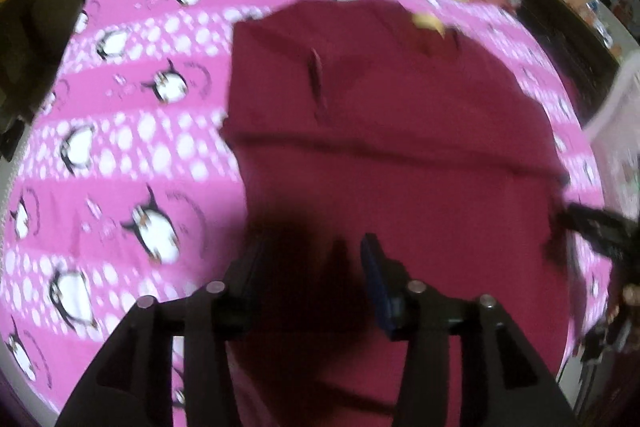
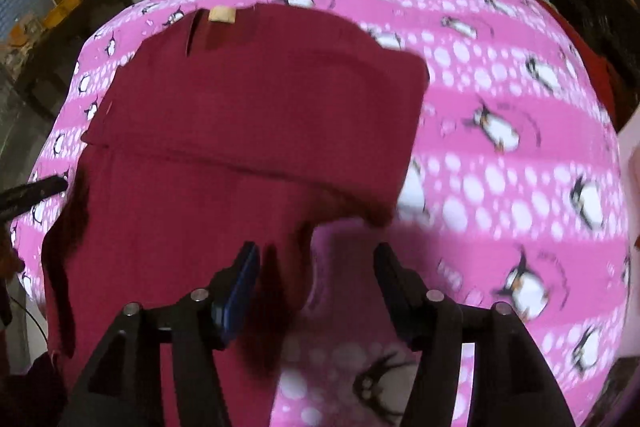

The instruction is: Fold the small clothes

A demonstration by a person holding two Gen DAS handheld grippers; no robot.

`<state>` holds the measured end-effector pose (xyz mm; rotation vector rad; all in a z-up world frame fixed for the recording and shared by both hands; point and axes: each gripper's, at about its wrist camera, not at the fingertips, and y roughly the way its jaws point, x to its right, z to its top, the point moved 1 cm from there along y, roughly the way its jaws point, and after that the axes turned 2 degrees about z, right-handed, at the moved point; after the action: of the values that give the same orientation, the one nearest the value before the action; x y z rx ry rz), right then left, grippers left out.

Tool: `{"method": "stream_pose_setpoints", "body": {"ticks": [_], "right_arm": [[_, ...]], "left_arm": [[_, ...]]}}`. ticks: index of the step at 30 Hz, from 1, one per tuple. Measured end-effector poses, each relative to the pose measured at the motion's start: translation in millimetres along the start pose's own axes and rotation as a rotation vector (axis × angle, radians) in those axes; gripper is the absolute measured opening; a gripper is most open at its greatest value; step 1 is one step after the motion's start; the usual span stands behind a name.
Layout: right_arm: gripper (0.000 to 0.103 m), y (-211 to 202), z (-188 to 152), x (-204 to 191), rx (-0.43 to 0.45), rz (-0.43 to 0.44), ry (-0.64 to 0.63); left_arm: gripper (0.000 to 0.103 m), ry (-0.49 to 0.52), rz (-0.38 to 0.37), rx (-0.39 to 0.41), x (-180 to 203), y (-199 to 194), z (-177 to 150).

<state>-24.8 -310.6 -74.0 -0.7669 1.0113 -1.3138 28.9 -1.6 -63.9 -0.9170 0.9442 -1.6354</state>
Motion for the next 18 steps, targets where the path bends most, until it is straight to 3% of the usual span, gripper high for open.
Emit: {"method": "stream_pose_setpoints", "body": {"ticks": [2,3,4,6,8,10,14,17,18], "right_arm": [[0.045,5.9,-4.2,-5.3,0.000,0.021,-0.012],[0.017,3.9,-6.5,-8.2,0.014,0.050,-0.022],[0.009,1.7,-7.3,-9.8,0.024,0.050,-0.028],[0.009,-4.1,-10.1,-13.1,0.045,-0.008,-0.071],[0.009,-3.1,-12.6,-10.7,0.038,-0.022,-0.063],[0.009,-4.2,-14.6,-10.1,0.033,-0.026,-0.049],[0.015,-29.1,-20.2,-23.5,0.058,0.049,-0.031],[0.035,-46.2,-28.2,-50.7,0.060,0.175,-0.088],[0.048,-48.3,-30.8,-58.5,0.055,0.188,-0.108]], "left_arm": [[0.047,0.046,-0.016,-0.036,6.8,3.4,-14.2],[0.047,0.064,-0.006,-0.045,8.2,3.2,-20.9],[0.047,0.082,0.006,-0.053,8.0,2.1,-27.9],[0.047,0.116,0.032,-0.080,2.6,1.1,-44.0],[0.047,0.132,0.080,-0.102,-9.8,-0.5,-61.4],[0.047,0.114,0.080,-0.110,-24.9,-6.6,-73.4],[0.047,0.040,0.095,-0.104,-54.4,-28.3,-94.7],[0.047,0.000,0.101,-0.091,-70.7,-41.7,-108.9],[0.048,-0.015,0.099,-0.088,-74.9,-45.1,-112.5]]}}
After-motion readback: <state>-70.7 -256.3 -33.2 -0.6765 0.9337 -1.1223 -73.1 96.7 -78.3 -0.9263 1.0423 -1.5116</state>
